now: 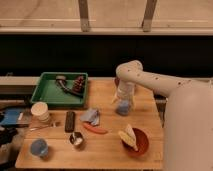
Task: Place sponge in tray
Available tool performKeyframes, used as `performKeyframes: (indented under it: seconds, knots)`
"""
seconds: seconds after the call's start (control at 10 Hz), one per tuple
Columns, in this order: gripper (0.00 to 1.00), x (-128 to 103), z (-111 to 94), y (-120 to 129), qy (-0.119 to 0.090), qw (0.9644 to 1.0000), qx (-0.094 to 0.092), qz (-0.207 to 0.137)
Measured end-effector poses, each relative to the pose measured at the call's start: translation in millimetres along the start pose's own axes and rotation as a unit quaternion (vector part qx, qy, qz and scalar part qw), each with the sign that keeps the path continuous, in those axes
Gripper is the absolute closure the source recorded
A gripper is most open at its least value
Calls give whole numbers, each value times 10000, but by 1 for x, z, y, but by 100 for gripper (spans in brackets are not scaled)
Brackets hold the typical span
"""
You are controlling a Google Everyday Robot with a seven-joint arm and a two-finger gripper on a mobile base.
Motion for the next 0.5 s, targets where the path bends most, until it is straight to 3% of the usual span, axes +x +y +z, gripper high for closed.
performKeyframes:
  seconds: [0.2, 0.5]
  knots:
    - [20, -12, 10, -5, 65, 9999, 40, 110]
    - [20, -20, 22, -11, 221, 9994, -65, 246]
